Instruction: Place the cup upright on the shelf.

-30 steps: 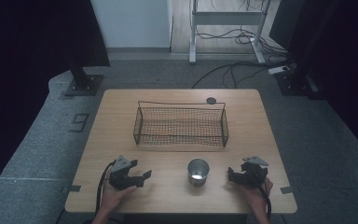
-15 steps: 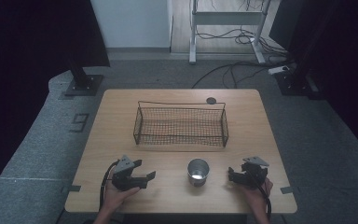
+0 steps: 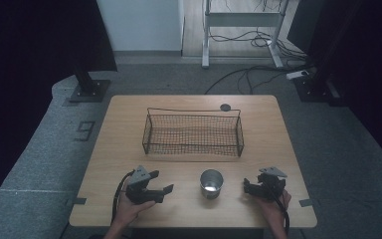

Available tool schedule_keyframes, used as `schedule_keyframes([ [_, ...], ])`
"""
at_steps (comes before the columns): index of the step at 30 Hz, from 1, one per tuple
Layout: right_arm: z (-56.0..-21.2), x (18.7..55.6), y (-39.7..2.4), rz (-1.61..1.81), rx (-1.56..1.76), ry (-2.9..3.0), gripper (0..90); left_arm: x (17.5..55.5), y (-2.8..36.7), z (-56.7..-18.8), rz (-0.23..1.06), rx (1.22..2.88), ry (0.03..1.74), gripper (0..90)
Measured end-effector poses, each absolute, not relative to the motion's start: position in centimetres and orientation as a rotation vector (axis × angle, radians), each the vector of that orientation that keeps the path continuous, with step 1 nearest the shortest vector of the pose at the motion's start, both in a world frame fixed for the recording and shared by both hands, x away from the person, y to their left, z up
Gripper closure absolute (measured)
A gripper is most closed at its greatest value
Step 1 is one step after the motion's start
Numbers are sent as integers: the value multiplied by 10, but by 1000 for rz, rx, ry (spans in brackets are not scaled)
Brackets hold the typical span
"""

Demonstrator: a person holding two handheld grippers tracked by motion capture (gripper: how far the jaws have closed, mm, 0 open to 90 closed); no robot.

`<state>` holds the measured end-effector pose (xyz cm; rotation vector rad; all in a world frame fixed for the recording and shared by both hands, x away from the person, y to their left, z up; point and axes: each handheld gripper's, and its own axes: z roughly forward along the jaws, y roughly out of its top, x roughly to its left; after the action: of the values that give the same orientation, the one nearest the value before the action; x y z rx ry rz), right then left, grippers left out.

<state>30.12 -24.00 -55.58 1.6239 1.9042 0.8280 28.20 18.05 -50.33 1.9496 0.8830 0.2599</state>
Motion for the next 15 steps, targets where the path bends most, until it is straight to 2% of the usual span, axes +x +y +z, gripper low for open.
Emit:
schedule_keyframes([
  [15,-556,301,-240,826,1629,1896,57,283,156,-496,227,1974,834,146],
])
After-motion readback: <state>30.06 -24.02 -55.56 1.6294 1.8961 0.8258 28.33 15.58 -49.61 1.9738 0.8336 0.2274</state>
